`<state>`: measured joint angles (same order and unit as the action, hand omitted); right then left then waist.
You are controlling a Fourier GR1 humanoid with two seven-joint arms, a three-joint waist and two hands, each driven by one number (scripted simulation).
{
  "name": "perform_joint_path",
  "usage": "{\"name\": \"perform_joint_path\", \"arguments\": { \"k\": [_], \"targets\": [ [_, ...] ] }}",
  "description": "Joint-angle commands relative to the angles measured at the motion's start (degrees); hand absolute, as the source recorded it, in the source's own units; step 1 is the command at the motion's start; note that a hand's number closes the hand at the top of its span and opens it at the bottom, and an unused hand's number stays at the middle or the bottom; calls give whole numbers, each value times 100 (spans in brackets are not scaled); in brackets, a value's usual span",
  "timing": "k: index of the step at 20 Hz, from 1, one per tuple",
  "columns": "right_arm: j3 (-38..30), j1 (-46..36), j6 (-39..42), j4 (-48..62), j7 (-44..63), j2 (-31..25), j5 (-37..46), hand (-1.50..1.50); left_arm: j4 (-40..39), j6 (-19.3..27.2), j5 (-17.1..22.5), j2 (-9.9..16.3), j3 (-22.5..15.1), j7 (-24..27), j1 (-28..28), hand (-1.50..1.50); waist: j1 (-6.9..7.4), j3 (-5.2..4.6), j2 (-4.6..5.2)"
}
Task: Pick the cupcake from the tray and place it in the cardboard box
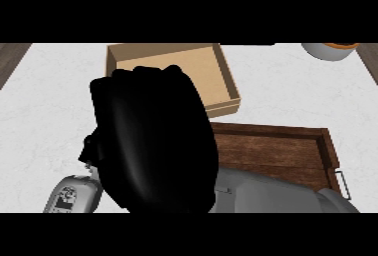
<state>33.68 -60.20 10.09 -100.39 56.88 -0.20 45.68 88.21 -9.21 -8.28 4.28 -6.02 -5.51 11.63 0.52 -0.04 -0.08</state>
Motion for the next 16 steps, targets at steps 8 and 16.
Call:
{"name": "perform_joint_path", "arguments": {
  "k": [8, 16],
  "targets": [
    [-1022, -1139, -1069, 2344, -846, 20, -437, 150, -16, -63, -45, 25, 44, 74, -16, 0, 70, -1, 23],
    [-818, -1673, -1537, 3887, -1209, 20, -214, 150, -259, -154, -30, 40, 103, 322, -8, 0, 72, -3, 26]
  ]
}}
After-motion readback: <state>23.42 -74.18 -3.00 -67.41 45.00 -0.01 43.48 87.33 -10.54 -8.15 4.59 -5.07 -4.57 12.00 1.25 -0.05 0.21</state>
